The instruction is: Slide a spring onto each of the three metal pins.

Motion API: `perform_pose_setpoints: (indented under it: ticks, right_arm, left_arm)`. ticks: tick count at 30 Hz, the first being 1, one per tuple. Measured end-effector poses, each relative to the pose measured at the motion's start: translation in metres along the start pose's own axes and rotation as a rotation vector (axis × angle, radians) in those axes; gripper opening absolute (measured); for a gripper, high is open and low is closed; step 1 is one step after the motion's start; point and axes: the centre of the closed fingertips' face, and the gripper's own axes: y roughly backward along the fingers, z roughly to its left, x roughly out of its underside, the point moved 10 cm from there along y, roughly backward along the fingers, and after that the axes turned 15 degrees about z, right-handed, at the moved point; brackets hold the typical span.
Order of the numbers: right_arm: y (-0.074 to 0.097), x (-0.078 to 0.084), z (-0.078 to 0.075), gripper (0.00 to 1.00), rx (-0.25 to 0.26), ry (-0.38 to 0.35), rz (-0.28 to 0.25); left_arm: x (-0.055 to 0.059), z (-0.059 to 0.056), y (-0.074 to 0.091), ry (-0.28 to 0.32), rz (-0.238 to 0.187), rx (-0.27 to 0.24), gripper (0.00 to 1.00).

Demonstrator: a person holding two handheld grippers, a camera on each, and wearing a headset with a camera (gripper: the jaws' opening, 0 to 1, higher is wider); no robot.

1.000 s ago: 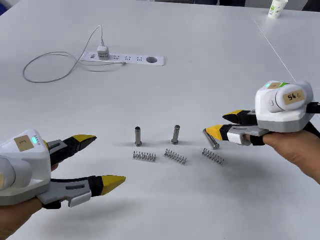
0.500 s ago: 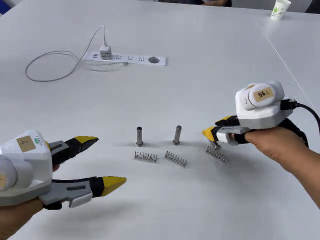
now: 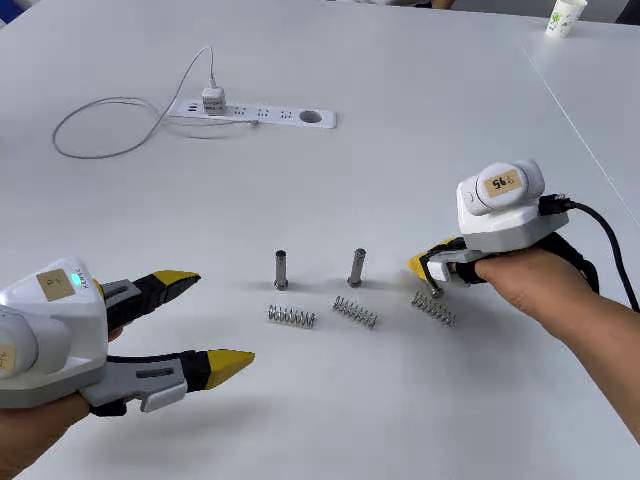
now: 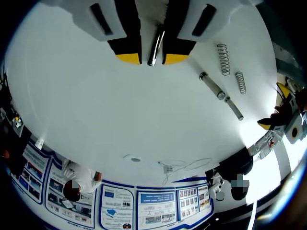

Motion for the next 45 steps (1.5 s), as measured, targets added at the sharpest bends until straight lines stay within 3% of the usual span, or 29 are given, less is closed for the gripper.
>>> perform_pose_setpoints:
  ticks: [24,31,45]
  right_arm:
    - [-0.006,-0.002,0.002,0.09,0.011,-0.041,0.066]
    - [0.001,0.001,0.003,0.09,0.001,-0.044,0.045]
    - [0.036,0.008,0.01,0.09,0.012,-0.021,-0.043]
  left_arm:
    - [0.002,0.001,0.0,0.009,-0.002,0.001,0.66]
    - [0.001,0.0,0.0,0.009,-0.007,0.003,0.66]
    - [-0.003,-0.001,-0.001,-0.005,-0.006,0.011,0.66]
